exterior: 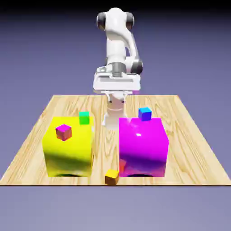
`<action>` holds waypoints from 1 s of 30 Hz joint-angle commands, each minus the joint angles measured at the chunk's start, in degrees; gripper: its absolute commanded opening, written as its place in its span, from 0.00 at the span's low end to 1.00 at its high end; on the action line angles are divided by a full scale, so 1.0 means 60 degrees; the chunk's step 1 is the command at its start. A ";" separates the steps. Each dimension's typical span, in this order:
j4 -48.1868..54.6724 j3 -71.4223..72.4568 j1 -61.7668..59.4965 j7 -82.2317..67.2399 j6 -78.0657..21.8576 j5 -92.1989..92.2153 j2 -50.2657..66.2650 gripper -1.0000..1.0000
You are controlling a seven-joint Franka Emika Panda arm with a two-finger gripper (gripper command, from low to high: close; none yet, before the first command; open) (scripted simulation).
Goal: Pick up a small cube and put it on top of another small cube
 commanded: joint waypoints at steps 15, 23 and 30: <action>0.4417 -0.0300 -0.0155 0.0986 -0.4831 0.0802 0.5192 0.50; 0.6773 -0.0459 -0.0238 0.1511 -0.7407 0.1230 0.7960 0.50; 0.8834 -0.0599 -0.0310 0.1971 -0.9661 0.1604 1.0383 0.50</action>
